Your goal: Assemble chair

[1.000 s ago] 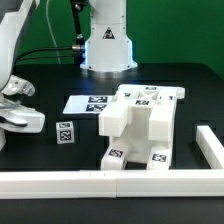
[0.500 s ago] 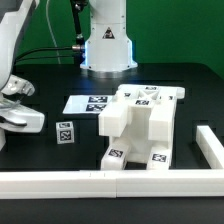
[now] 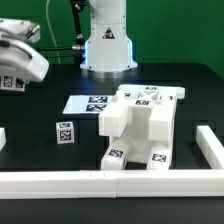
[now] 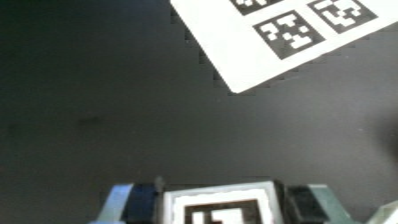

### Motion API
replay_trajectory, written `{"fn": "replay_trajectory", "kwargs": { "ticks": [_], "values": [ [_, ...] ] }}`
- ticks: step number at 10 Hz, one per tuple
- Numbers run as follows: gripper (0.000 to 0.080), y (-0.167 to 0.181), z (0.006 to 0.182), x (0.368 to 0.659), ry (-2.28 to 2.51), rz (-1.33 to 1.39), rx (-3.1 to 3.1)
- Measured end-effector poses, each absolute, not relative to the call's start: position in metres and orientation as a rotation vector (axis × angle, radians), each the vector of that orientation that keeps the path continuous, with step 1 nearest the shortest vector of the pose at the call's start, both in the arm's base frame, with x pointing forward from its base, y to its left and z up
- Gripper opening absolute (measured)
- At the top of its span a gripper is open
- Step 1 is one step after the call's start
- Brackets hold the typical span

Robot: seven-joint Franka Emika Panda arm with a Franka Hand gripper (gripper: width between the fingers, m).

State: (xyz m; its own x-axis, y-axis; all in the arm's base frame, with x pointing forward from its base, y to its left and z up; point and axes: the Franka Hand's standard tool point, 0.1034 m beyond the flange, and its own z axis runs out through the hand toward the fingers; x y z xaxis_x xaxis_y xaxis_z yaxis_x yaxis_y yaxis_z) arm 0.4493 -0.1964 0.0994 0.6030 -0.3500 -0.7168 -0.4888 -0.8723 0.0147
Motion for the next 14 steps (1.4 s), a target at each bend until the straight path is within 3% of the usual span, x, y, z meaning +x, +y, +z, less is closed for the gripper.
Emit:
{"fn": "replay_trajectory", "kwargs": {
  "ticks": [4,8,12,13,14],
  "values": [
    [0.0282,-0.194,0.094,0.462,0.678,0.645,-2.901],
    [0.0282,-0.137,0.145,0.497,0.594,0.246,-3.007],
    [0.0282,-0.134,0.139,0.505,0.575,-0.099,-3.074],
    [0.0282,-0.126,0.142,0.508,0.622,-0.091,-3.072],
    [0.0282,-0.095,0.149,0.519,0.594,-0.115,-3.084]
  ]
}}
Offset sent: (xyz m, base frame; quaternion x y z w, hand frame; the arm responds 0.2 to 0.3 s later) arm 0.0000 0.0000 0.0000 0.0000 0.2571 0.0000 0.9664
